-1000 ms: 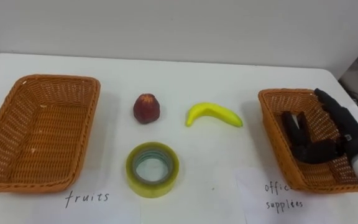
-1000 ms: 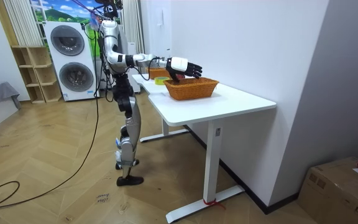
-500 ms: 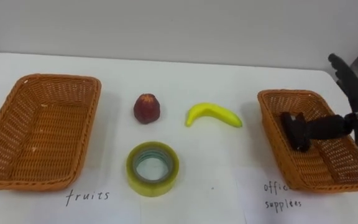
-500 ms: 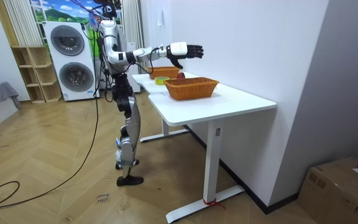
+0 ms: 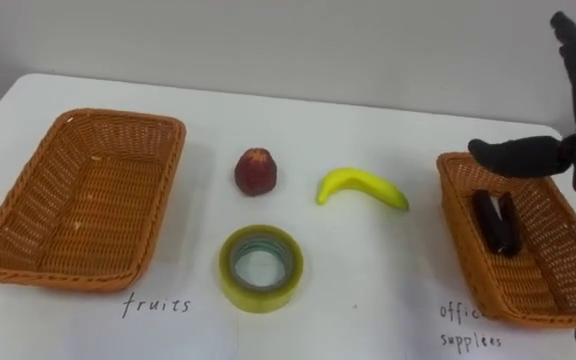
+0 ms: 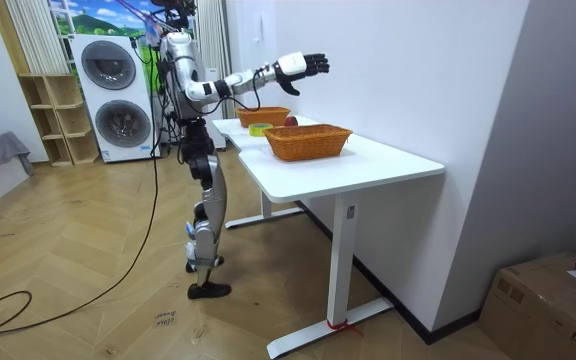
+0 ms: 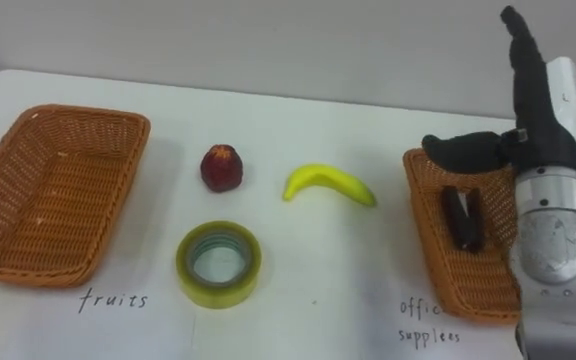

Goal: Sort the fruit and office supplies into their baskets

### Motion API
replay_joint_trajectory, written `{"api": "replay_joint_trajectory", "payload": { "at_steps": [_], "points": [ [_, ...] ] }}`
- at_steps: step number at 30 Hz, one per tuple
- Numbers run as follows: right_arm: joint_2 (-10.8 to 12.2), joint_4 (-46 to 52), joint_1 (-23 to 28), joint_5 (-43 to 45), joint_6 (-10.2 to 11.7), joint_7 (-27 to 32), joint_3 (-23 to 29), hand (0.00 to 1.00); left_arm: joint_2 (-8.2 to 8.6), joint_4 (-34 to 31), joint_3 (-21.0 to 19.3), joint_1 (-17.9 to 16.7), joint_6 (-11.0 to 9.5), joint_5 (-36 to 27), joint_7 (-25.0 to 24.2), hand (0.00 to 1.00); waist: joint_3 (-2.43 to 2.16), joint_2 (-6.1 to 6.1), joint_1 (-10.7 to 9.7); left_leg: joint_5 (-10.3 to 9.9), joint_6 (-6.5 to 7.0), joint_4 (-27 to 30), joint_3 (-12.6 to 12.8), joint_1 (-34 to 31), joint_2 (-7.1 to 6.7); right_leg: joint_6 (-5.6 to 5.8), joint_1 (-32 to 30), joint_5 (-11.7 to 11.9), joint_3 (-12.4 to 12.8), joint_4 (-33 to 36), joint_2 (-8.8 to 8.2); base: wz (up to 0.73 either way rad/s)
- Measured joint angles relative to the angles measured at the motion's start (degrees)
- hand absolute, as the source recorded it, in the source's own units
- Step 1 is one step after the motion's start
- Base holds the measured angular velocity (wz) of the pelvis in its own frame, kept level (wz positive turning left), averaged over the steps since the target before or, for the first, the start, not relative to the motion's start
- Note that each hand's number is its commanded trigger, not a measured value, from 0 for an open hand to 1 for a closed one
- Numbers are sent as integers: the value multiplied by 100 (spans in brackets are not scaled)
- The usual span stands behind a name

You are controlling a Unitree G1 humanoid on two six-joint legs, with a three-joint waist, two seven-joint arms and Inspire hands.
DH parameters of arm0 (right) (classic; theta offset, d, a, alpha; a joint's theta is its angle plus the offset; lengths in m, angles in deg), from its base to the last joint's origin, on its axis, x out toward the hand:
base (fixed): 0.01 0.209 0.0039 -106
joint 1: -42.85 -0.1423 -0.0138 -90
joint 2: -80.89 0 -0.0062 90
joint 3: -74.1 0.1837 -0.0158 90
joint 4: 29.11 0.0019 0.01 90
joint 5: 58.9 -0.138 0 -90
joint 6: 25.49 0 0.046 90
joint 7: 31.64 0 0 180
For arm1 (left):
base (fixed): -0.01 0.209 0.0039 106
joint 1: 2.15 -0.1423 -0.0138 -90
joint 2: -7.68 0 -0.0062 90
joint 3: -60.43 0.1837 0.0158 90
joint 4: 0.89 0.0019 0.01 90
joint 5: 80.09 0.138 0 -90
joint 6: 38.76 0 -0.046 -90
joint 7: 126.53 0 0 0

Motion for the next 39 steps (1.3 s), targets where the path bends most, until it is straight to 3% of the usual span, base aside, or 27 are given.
{"api": "replay_joint_trajectory", "payload": {
  "at_steps": [8, 13, 18, 24, 35, 39],
  "points": [
    [46, 19, -25, -466, 43, -151, -708, 0, -15, -28, 409, 73, -16, -39, 6, 0, -10, -15, 102, 2, 0, 16, -81, -170, -8, 0, -116, 0, -59, -5, -6, 5],
    [46, 57, -30, -954, 43, -239, -1048, 0, -51, -95, 565, 78, -9, -55, 144, 0, -52, -95, 151, 14, -2, 80, -114, -330, -7, 0, -244, 0, -84, -6, -9, 4],
    [44, 56, -225, -1524, 52, -324, -1411, 0, -145, -89, 780, 214, -12, -220, 201, 0, -31, -153, 179, 16, 0, 131, -111, -483, -6, -4, -367, 4, -91, -10, -19, 2],
    [72, -16, -264, -2006, 72, -332, -1756, 0, -158, -243, 876, 410, -5, -305, 192, 0, 23, -74, 313, 17, 0, 156, -103, -626, 2, -15, -485, 26, -151, -28, -23, 0],
    [314, -204, -337, -1730, 71, -425, -1958, 0, 19, -257, 893, 388, 2, -304, 364, 0, 13, 74, 485, 19, 0, 168, -119, -670, -6, -12, -532, 36, -169, -97, -27, 0],
    [477, -204, -395, -1553, 69, -476, -2112, 0, 40, -256, 895, 401, 35, -307, 439, 0, 31, 111, 480, 19, -1, 167, -122, -630, -5, -12, -465, 36, -206, -110, -32, 3]
  ]
}}
